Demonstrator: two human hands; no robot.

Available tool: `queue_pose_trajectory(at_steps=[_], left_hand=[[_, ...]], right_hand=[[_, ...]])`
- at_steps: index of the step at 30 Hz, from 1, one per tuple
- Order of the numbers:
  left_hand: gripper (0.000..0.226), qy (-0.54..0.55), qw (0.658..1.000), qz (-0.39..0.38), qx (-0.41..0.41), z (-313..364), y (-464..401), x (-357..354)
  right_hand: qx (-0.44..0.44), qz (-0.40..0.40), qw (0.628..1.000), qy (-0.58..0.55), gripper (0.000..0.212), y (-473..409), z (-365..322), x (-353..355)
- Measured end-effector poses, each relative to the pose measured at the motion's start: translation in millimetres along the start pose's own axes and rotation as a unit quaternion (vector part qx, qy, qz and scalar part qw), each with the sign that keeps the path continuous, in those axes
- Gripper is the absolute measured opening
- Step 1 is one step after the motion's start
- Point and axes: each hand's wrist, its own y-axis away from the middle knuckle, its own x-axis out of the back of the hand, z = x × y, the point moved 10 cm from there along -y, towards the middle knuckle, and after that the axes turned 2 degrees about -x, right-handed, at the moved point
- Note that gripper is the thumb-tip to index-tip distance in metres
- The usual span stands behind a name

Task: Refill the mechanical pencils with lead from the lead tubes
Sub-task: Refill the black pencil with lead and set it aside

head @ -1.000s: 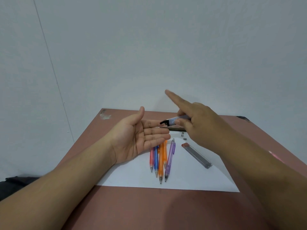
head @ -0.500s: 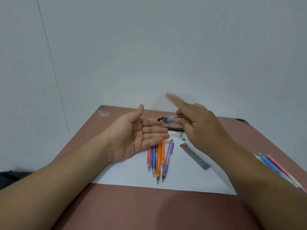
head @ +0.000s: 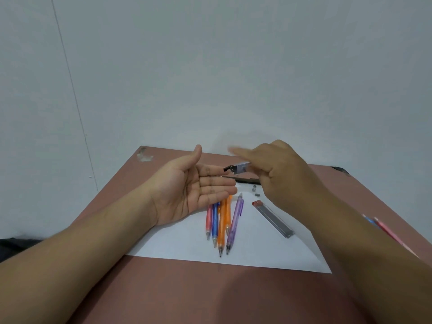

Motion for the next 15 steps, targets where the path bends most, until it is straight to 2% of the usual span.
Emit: queue_pose_trajectory(at_steps=[2,6,7,8,9,10,12,15], left_hand=[[0.073,0.001,1.000,0.002,0.000,0.1,0.2,-0.4],[0.073,0.000,1.000,-0.001,0.000,-0.1,-0.3,-0.5],[0.073,0.000,1.000,-0.001,0.000,-0.2,-0.4,-0.1],[0.074,-0.001,1.000,-0.003,0.000,-0.3,-0.3,-0.1],[0.074,-0.003,1.000,-0.007,0.000,-0.4,-0.2,-0.4],[0.074,-0.004,1.000,-0.011,0.000,-0.6,-0.1,-0.9],[0.074,-0.002,1.000,-0.010,0.000,-0.5,-0.2,-0.2],[0.073,0.001,1.000,-0.006,-0.001,0.0,0.2,-0.3]], right_hand=[[-0.026,-0.015,0.999,-0.018,0.099,2.0,3.1,2.0],[-0.052,0.008,0.997,-0.063,0.102,3.3,6.5,9.6],[-0.050,0.016,0.996,-0.072,0.094,1.4,6.9,9.9],[-0.028,0.011,0.997,-0.067,0.077,-1.2,5.1,7.9],[-0.003,-0.005,0.999,-0.040,0.057,-2.3,3.0,3.3],[0.004,-0.032,0.999,-0.014,0.049,-3.2,3.0,-2.8],[0.016,-0.050,0.998,0.023,0.061,-3.1,-2.2,-6.6],[-0.034,-0.056,0.998,-0.001,0.090,-1.6,0.5,-1.9]])
